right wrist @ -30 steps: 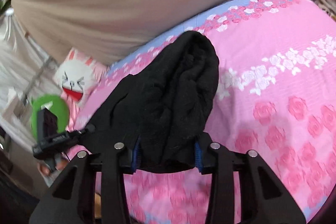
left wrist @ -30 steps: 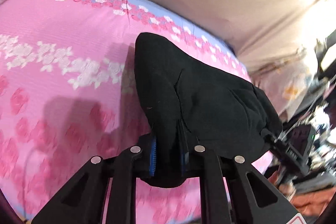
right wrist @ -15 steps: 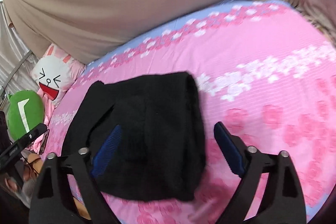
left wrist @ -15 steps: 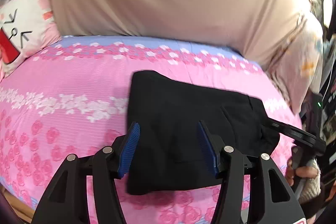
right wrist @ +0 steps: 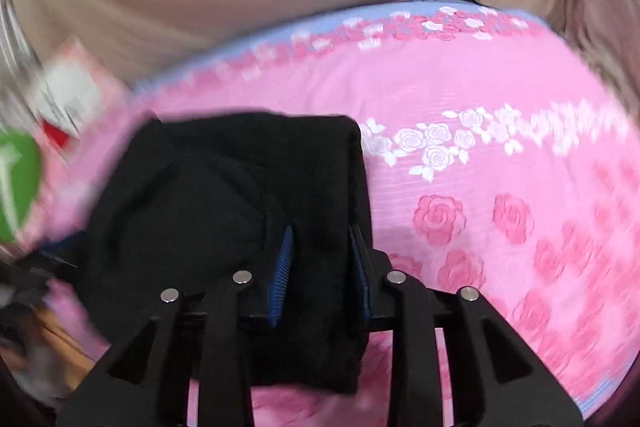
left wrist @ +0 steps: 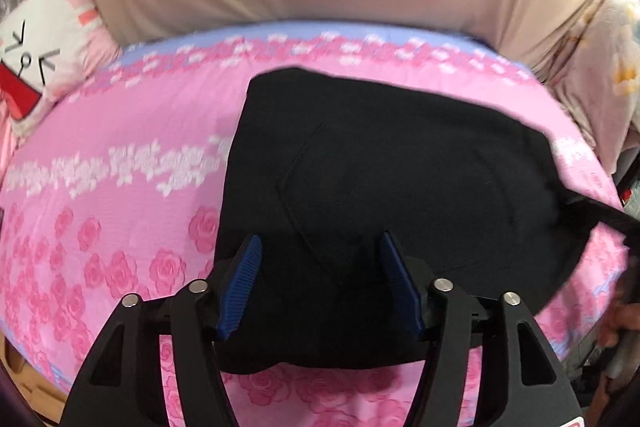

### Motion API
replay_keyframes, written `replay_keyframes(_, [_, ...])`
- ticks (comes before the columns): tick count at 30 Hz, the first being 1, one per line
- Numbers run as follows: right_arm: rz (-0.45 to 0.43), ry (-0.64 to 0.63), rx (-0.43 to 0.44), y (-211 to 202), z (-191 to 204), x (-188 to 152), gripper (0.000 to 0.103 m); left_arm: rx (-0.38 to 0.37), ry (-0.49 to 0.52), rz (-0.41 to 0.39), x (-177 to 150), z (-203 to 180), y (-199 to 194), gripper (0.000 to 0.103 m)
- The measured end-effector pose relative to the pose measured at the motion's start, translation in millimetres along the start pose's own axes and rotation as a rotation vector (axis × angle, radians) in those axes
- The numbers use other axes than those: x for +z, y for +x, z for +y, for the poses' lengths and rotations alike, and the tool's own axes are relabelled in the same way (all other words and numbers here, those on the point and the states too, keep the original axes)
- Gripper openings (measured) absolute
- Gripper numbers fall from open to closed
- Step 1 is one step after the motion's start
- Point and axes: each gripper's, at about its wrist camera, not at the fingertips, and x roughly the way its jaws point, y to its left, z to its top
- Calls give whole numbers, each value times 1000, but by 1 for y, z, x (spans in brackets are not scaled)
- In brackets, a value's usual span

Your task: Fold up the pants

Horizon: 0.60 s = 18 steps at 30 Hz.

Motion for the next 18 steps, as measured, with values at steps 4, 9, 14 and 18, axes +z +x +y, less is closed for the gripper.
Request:
replay_keyframes(4, [-69, -88, 6, -22, 27, 23, 27, -12, -22, -3, -1, 7, 3, 66])
replay_keyframes(9, [54, -169, -117, 55, 31, 39, 24, 21, -11, -9, -2, 0, 2, 66])
replay_keyframes(14, [51, -239, -197, 65, 48, 37, 24, 34, -2, -6, 0, -2, 3, 68])
replay_keyframes(18, [73, -274, -237, 72, 52, 35, 24, 37, -5, -7, 2, -2, 5, 69])
